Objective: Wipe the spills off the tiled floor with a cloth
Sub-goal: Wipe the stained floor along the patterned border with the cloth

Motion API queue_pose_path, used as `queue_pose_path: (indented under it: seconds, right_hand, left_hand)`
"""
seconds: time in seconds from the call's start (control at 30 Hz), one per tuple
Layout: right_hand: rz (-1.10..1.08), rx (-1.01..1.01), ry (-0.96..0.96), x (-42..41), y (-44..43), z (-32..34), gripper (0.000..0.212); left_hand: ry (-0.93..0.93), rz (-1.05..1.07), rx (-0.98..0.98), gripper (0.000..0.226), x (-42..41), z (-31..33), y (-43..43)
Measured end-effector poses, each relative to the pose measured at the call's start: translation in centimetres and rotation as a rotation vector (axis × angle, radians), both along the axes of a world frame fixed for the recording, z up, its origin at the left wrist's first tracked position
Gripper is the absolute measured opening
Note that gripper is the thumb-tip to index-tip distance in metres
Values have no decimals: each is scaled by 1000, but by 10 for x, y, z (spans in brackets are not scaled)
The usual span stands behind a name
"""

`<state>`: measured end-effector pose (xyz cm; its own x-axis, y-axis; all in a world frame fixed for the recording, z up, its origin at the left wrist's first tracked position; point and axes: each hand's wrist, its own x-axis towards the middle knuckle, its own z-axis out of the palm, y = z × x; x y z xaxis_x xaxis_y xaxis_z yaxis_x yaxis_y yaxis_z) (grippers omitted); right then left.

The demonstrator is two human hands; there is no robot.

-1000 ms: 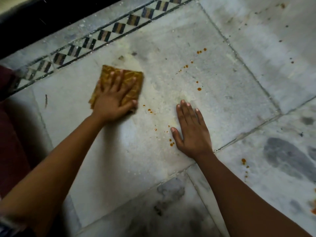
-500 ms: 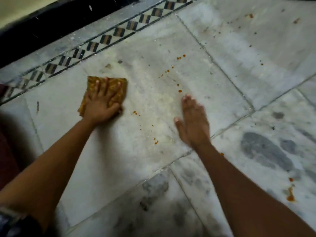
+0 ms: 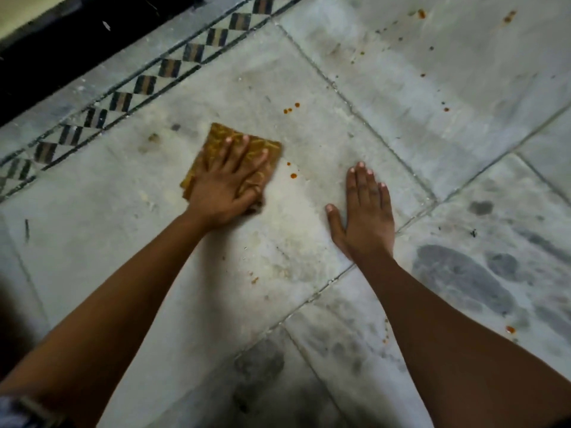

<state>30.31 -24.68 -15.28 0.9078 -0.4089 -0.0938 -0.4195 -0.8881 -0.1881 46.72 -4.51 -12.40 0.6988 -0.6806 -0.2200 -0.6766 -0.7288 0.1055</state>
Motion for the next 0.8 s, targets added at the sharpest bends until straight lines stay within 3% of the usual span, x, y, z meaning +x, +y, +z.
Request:
queue_pose_path:
  seconds: [0.17, 0.3, 0.4, 0.53, 0.67, 0.8]
  right_hand:
    - [-8, 19, -18, 1, 0, 2, 72]
    - [-32, 19, -25, 1, 1, 5, 72]
    - [-41, 16, -23, 1, 1, 5, 72]
    - [-42, 23, -33, 1, 2, 3, 73]
    - [-51, 16, -25, 2, 1, 3, 73]
    - [-54, 17, -39, 2, 3, 2, 73]
  left_hand:
    - [41, 349, 50, 60, 74, 1, -47]
    - [27, 139, 59, 55, 66, -1, -110]
    - [-19, -58, 26, 64, 25, -2, -80]
    - [3, 23, 82, 66, 58, 1, -40]
    - [39, 169, 29, 55, 107, 3, -98]
    - [12, 11, 1, 55, 89, -3, -147]
